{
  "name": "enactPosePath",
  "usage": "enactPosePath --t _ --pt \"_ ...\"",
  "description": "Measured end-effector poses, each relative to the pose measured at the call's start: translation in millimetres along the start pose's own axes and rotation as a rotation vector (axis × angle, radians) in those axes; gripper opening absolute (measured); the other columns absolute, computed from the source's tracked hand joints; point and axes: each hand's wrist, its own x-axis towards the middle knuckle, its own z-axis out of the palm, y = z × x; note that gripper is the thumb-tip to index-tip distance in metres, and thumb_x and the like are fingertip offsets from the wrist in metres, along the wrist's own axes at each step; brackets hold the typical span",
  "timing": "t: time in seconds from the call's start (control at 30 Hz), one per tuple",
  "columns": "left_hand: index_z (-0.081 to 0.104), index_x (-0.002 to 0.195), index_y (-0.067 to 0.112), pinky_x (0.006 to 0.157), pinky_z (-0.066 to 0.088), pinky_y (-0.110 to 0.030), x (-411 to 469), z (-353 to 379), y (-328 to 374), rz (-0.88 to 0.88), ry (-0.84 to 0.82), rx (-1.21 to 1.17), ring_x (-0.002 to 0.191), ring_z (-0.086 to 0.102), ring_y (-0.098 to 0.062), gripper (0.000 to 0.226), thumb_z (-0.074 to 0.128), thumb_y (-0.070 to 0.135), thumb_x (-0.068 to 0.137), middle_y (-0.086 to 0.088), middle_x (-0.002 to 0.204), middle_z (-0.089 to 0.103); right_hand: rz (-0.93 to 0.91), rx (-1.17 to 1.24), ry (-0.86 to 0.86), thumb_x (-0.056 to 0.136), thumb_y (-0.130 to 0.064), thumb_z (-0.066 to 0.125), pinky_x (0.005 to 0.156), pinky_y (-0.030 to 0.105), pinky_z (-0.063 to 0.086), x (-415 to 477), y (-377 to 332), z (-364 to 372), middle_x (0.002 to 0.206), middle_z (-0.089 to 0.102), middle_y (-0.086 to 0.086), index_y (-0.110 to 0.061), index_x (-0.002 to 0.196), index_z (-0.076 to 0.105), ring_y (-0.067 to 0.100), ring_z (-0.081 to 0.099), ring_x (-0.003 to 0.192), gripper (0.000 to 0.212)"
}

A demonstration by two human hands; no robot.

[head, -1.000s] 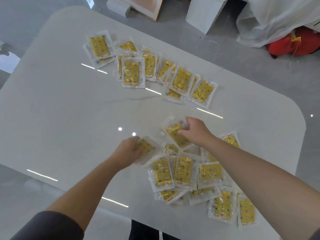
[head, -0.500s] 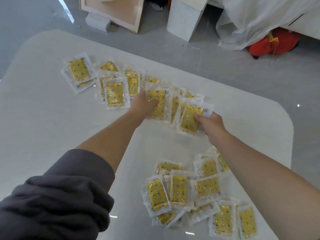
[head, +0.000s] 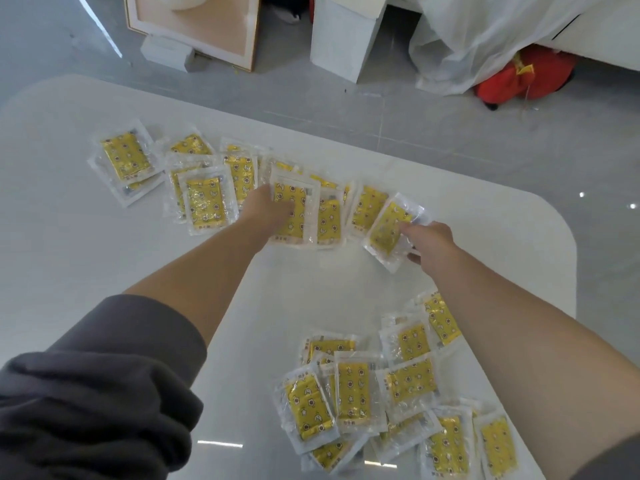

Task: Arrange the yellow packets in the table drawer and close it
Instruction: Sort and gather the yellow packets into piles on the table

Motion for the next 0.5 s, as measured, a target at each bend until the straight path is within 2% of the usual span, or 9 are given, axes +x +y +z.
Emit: enactPosePath --t 0.13,0.2,0.27,0.37,0.43,0.5 --pt "0.046 0.136 0.004 0.074 0.048 -0.03 -1 15 -3 -0.019 -0.038 -0.06 0.102 0.062 -0.026 0.056 0.064 0.023 0.087 -0.01 0.12 0.062 0.013 0.033 -0.079 0.089 -0.016 0.067 0.059 0.028 0.05 -3 10 -6 0.091 0.061 0.005 -0.014 0.095 0.056 0.017 0.06 0.074 0.013" --pt "0.046 0.136 0.005 0.071 0.053 -0.03 -3 26 8 -0.027 -0.052 -0.202 0.093 0.064 -0.023 0.055 0.065 0.024 0.088 -0.007 0.109 0.067 -0.021 0.076 -0.095 0.091 -0.02 0.065 0.062 0.03 0.052 -1 6 -10 0.098 0.064 0.005 -0.016 0.097 0.059 0.017 0.063 0.077 0.009" --pt "0.043 0.137 0.009 0.084 0.056 -0.04 -6 35 20 -0.064 -0.022 -0.265 0.094 0.064 -0.023 0.057 0.066 0.026 0.088 -0.006 0.11 0.064 -0.012 0.062 -0.045 0.092 -0.027 0.063 0.069 0.032 0.053 8 3 -15 0.101 0.063 0.003 -0.017 0.107 0.059 0.019 0.062 0.084 0.018" --pt "0.035 0.14 0.011 0.093 0.052 -0.046 -18 41 10 -0.121 0.001 -0.208 0.098 0.06 -0.024 0.062 0.065 0.027 0.088 -0.011 0.119 0.058 0.055 -0.115 0.026 0.091 -0.029 0.059 0.073 0.037 0.051 10 19 -19 0.105 0.06 0.006 -0.011 0.114 0.058 0.024 0.06 0.091 0.029" --pt "0.042 0.133 0.013 0.094 0.052 -0.045 -37 44 -13 -0.12 -0.024 -0.117 0.102 0.061 -0.025 0.053 0.064 0.026 0.086 -0.008 0.117 0.06 -0.008 -0.292 0.007 0.089 -0.025 0.057 0.074 0.037 0.051 5 41 -21 0.103 0.063 0.007 -0.008 0.11 0.061 0.025 0.061 0.092 0.027" --pt "0.05 0.123 0.015 0.091 0.052 -0.04 -62 48 -41 -0.1 -0.063 -0.024 0.1 0.061 -0.023 0.038 0.062 0.023 0.087 -0.004 0.11 0.062 -0.112 -0.476 -0.085 0.09 -0.023 0.054 0.078 0.033 0.048 -8 64 -25 0.105 0.061 0.002 -0.016 0.108 0.058 0.021 0.057 0.093 0.02"
